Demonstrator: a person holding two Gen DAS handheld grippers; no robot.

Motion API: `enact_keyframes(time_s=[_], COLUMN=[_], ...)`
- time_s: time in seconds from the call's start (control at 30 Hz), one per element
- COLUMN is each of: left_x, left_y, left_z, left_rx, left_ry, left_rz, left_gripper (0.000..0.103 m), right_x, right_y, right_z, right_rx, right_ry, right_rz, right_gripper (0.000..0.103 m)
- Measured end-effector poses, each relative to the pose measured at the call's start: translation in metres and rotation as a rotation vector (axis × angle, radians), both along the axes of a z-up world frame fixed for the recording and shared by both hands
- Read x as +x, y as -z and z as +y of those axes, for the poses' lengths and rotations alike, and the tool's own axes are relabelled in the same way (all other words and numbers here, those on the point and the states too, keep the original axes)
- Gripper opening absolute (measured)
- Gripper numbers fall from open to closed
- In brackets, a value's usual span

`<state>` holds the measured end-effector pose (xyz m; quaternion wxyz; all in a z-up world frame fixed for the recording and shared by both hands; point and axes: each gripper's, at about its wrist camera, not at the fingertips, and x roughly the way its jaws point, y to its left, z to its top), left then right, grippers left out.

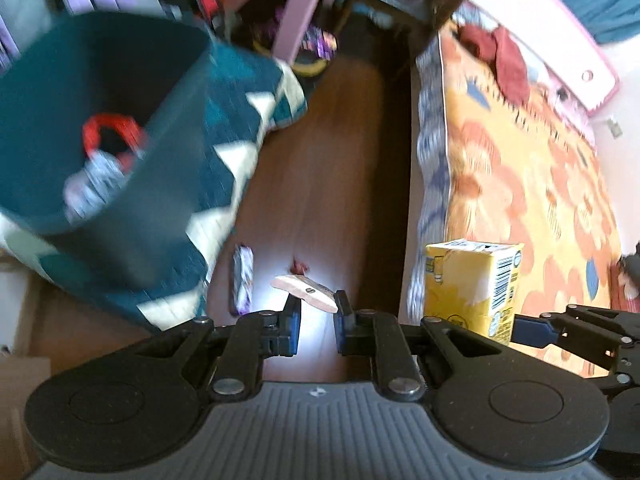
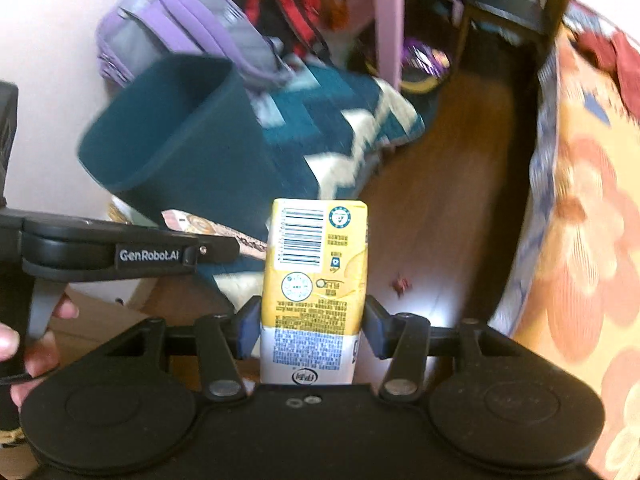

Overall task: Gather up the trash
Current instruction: 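Carry wrapper strip and milk bottle up over the green wastebasket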

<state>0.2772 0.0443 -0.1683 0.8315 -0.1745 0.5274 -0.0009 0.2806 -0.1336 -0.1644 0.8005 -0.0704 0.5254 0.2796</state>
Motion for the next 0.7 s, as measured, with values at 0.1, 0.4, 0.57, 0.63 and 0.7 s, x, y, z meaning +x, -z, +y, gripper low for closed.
enact_keyframes(time_s=[0.1, 0.4, 0.57, 0.63, 0.7], left_x=[0.005, 0.019, 0.031, 0.038, 0.045], left_y=[-0.031, -0.089, -0.085, -0.076, -0.064], left_z=[0.028, 0.126, 0.174, 0.188, 0.200], left_rx=[0.016, 0.102, 0.151, 0.170, 0.177], left_ry=[-0.010, -0.061, -0.086, -0.076, -0.063], left_rz=[-0.050, -0.171, -0.159, -0.135, -0.099], left_gripper=[0.016, 0.016, 0.016, 0.016, 0.016], right_x=[0.009, 0.039, 0.049, 0.054, 0.058], right_y=[-0.024, -0.059, -0.053, -0.043, -0.034], right_z=[0.031, 0.128, 0.183, 0.204, 0.224], right_rx=[0.017, 0.060, 0.032, 0.008, -0.009], right_ry=[-0.028, -0.086, -0.134, -0.142, -0.138], right_rz=[-0.043, -0.090, -0.098, -0.080, -0.061], right_gripper=[0.051, 0.051, 0.051, 0.051, 0.051])
